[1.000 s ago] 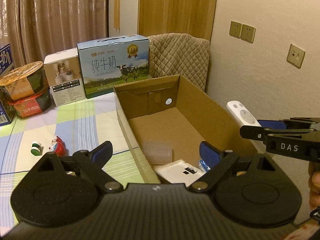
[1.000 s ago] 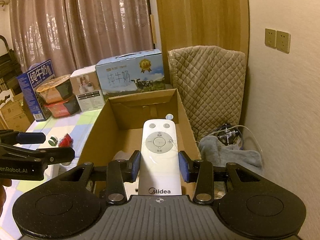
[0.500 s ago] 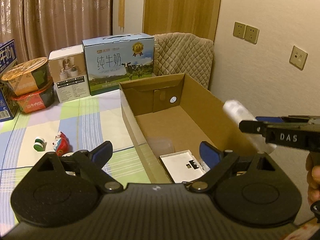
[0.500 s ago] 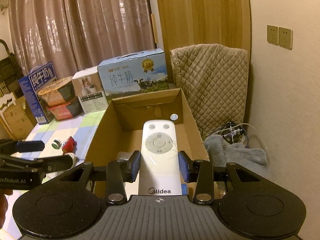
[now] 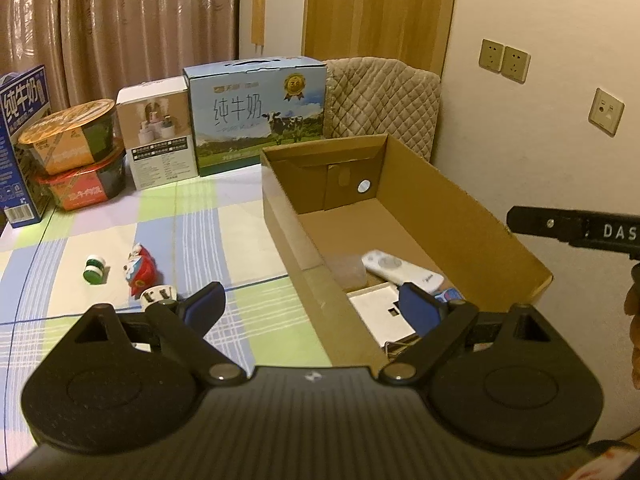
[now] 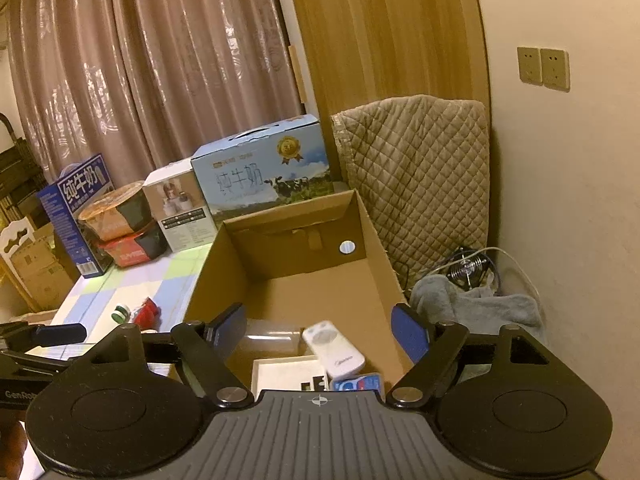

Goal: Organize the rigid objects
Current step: 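Lower the white remote into the cardboard box and open the right gripper, then move both open grippers back toward the night light and plug, then grasp the white square night light with the left gripper, then grasp the white plug with the right gripper while the left gripper holds the night light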

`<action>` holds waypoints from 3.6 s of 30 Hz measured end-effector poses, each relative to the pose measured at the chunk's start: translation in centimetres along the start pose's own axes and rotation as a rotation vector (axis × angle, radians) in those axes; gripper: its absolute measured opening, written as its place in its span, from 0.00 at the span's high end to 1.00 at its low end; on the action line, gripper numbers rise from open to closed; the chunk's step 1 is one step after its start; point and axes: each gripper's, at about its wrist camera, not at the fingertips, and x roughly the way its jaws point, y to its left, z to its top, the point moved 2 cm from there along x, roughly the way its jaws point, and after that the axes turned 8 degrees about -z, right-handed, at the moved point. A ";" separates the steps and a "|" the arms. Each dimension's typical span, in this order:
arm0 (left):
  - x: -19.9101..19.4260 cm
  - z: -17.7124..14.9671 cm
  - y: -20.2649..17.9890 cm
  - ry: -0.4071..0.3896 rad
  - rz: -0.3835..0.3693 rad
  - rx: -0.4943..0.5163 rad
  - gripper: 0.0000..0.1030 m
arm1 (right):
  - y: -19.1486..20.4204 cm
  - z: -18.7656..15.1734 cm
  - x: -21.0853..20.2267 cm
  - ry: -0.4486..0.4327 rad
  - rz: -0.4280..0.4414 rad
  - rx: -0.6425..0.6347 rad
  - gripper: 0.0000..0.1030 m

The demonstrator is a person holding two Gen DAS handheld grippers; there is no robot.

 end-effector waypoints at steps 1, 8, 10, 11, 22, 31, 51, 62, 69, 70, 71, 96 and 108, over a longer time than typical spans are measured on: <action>-0.1 -0.1 0.1 0.000 0.003 -0.002 0.11 | 0.2 0.0 -0.1 -0.001 0.002 -0.004 0.26; -1.7 -1.0 1.2 0.005 0.029 -0.011 0.11 | 2.1 -0.3 -1.2 -0.007 0.030 -0.026 0.26; -2.1 -1.2 1.5 0.006 0.036 -0.015 0.11 | 2.7 -0.6 -1.4 -0.005 0.038 -0.033 0.26; -2.4 -1.4 1.7 0.007 0.041 -0.016 0.11 | 3.0 -0.7 -1.6 -0.005 0.040 -0.036 0.26; -6.3 -3.5 5.1 -0.003 0.106 -0.027 0.03 | 6.8 -1.4 -3.1 -0.011 0.088 -0.078 0.26; -9.1 -6.4 11.0 0.021 0.238 -0.066 0.01 | 11.1 -2.5 -3.4 -0.004 0.159 -0.112 0.25; -8.0 -10.5 17.8 0.043 0.224 -0.116 0.01 | 19.7 -6.3 -0.3 0.020 0.250 -0.184 0.24; -3.5 -10.9 19.6 0.041 0.158 -0.081 0.01 | 22.4 -8.5 5.1 0.052 0.200 -0.191 0.36; 0.4 -10.8 20.2 0.030 0.082 -0.045 0.01 | 22.4 -9.3 9.1 0.066 0.160 -0.198 0.43; 1.0 -10.6 20.2 0.028 0.074 -0.033 0.01 | 22.4 -9.4 9.6 0.067 0.159 -0.199 0.46; 1.5 -10.4 20.2 0.027 0.067 -0.024 0.01 | 22.2 -9.5 10.1 0.070 0.158 -0.201 0.49; 8.7 -8.9 20.1 0.060 0.032 0.017 0.41 | 21.2 -9.8 14.4 0.102 0.148 -0.182 0.53; 5.6 -8.1 23.8 0.028 0.144 -0.054 0.41 | 22.2 -9.8 14.9 0.095 0.176 -0.204 0.53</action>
